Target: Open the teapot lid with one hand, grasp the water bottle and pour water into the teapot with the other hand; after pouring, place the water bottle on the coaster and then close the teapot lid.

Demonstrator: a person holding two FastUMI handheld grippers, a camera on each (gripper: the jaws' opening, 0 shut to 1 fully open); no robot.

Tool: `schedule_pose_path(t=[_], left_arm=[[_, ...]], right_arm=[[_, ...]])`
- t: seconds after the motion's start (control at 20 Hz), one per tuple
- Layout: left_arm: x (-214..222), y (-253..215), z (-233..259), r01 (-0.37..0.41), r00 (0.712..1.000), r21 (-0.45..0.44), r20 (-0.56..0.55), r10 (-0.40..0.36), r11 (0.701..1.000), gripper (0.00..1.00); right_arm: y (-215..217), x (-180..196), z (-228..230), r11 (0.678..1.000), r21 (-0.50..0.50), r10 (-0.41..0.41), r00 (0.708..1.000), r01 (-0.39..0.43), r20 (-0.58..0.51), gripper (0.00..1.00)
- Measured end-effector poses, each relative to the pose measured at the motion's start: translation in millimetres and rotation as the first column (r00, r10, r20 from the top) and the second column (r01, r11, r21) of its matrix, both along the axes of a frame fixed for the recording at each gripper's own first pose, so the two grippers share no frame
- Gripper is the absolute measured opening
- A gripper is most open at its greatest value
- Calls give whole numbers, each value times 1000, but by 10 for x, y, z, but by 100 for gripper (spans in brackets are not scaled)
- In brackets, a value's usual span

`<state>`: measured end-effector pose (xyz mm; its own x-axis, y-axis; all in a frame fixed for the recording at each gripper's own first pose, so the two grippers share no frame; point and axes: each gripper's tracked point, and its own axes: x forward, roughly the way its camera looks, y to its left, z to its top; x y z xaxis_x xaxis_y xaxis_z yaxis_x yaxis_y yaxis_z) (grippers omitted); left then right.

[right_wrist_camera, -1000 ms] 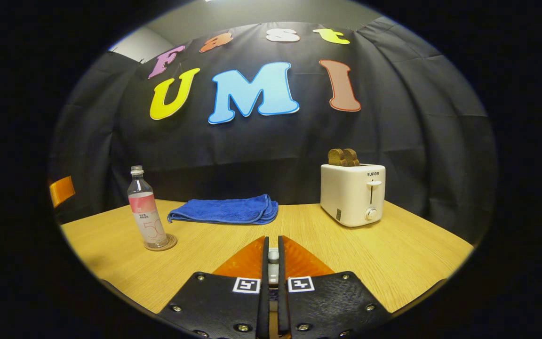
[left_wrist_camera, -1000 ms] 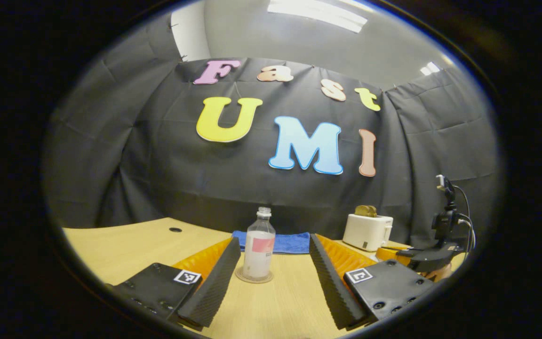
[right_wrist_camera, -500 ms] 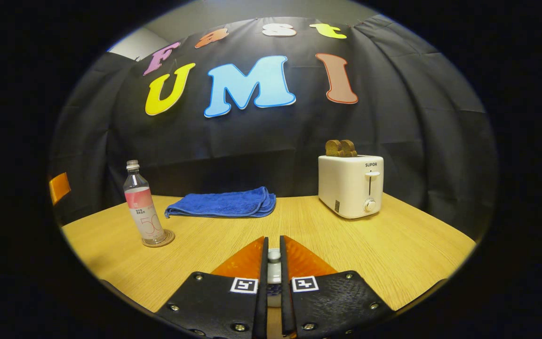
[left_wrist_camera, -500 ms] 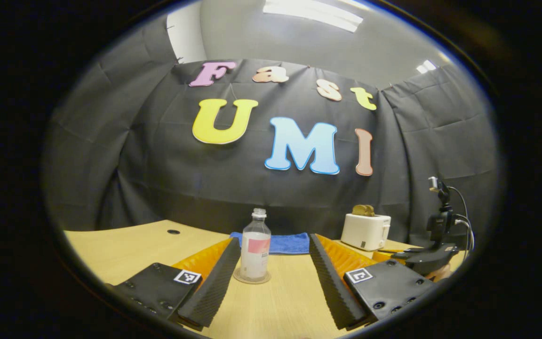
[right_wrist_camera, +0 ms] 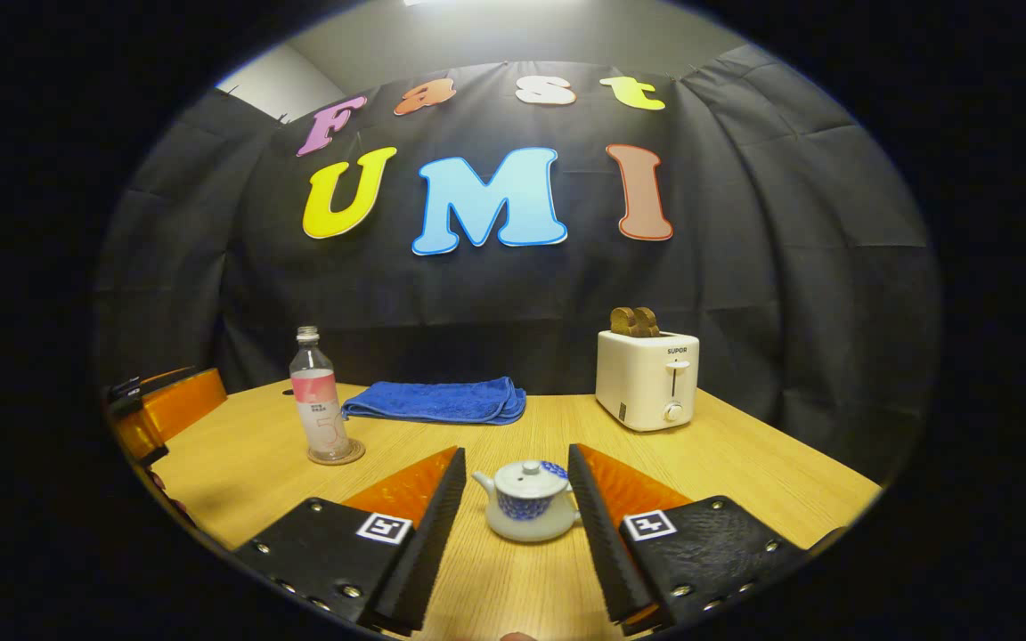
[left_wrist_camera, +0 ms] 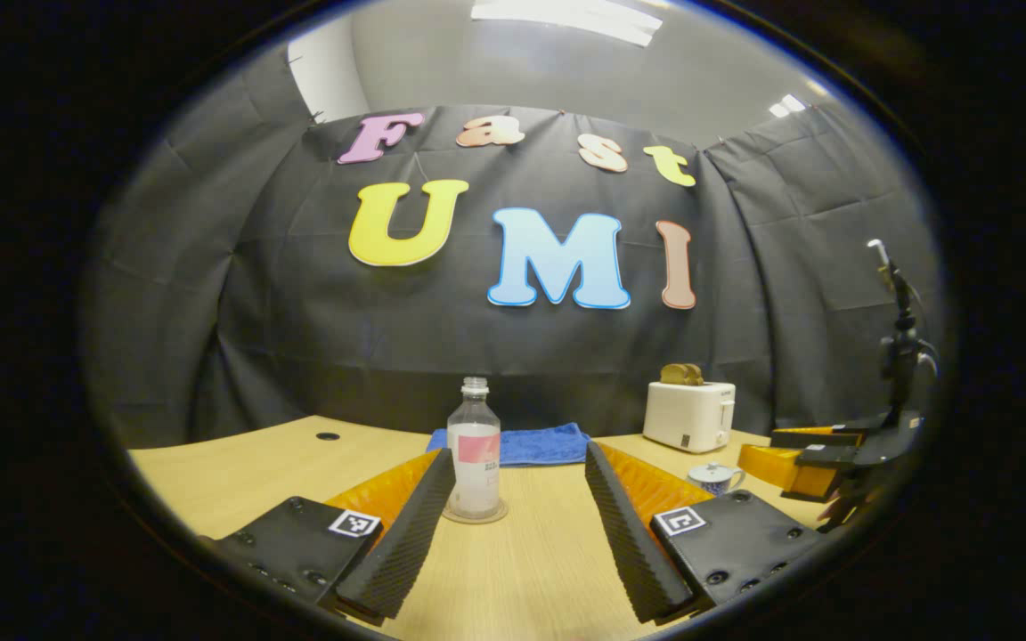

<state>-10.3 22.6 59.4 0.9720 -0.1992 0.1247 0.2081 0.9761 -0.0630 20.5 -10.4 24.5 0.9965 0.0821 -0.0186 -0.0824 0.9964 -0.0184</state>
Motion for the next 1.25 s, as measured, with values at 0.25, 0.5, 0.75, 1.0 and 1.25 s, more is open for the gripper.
schedule_pose_path(t=[0.25,0.5,0.75,1.0,1.25], left_arm=[[-259,-55,19,-19,1000,20,19,18,1000,99],[-273,-119,-172,-41,999,20,1,41,999,99],[-222,-128,-308,-59,998,9,-24,60,998,99],[-191,-155,-357,-59,997,7,-39,59,998,99],[-85,-43,-529,-104,987,-11,-127,102,994,99]], right_arm=[[46,-380,-32,999,44,-18,1000,18,11,80],[28,-400,-209,998,51,-42,999,42,-4,80],[23,-385,-269,997,50,-53,999,53,-2,80],[132,-349,-249,999,18,-47,999,46,19,80],[158,-289,-251,998,13,-58,998,58,22,79]])
